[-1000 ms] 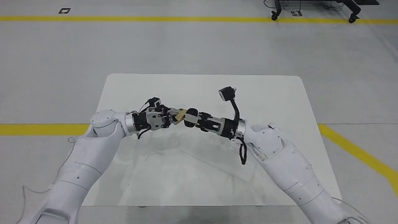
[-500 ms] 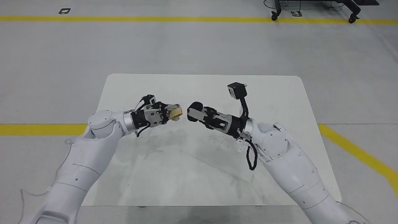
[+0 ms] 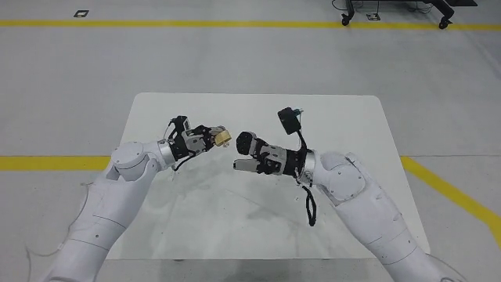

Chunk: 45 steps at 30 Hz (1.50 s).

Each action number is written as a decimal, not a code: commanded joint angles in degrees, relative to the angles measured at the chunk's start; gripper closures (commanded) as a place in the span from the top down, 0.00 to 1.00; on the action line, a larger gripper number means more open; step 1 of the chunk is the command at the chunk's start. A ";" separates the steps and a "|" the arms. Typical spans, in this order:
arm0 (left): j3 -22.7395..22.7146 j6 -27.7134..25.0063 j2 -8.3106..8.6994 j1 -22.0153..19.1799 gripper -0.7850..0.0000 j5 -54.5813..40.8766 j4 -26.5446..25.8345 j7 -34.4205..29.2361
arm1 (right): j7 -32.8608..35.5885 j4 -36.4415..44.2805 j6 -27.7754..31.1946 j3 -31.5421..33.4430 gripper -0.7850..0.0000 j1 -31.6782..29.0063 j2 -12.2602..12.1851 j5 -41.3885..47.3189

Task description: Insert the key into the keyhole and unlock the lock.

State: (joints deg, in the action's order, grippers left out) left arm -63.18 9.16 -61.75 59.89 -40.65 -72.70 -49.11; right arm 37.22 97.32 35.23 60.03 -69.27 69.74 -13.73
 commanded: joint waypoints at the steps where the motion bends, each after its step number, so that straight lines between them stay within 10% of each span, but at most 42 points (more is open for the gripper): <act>1: 0.01 -0.01 -0.05 0.15 0.00 0.23 -0.37 0.38 | -0.25 2.71 -0.14 -0.97 0.76 -0.97 -0.13 -11.14; 6: -0.01 0.03 -0.17 0.17 0.00 1.34 -0.68 1.59 | -6.72 8.20 -2.88 -2.94 0.38 -2.85 -0.37 -39.32; 16: -0.44 -0.33 -0.18 0.88 0.00 4.80 -1.78 4.19 | -15.39 10.45 -20.31 -10.49 0.41 -5.02 0.05 -83.55; 35: -0.85 0.78 -0.50 1.07 0.00 5.52 -1.97 3.07 | -11.14 5.11 -26.21 -18.11 0.41 0.43 3.54 -94.51; 45: -1.06 1.06 -0.64 1.13 0.00 5.94 -1.93 2.76 | -10.83 4.34 -27.28 -18.15 0.11 0.71 4.55 -95.41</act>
State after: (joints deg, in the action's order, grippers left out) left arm -64.23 10.21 -62.38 61.01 -34.74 -74.63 -46.25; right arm 26.38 101.70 8.03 41.86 -68.55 74.22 -109.11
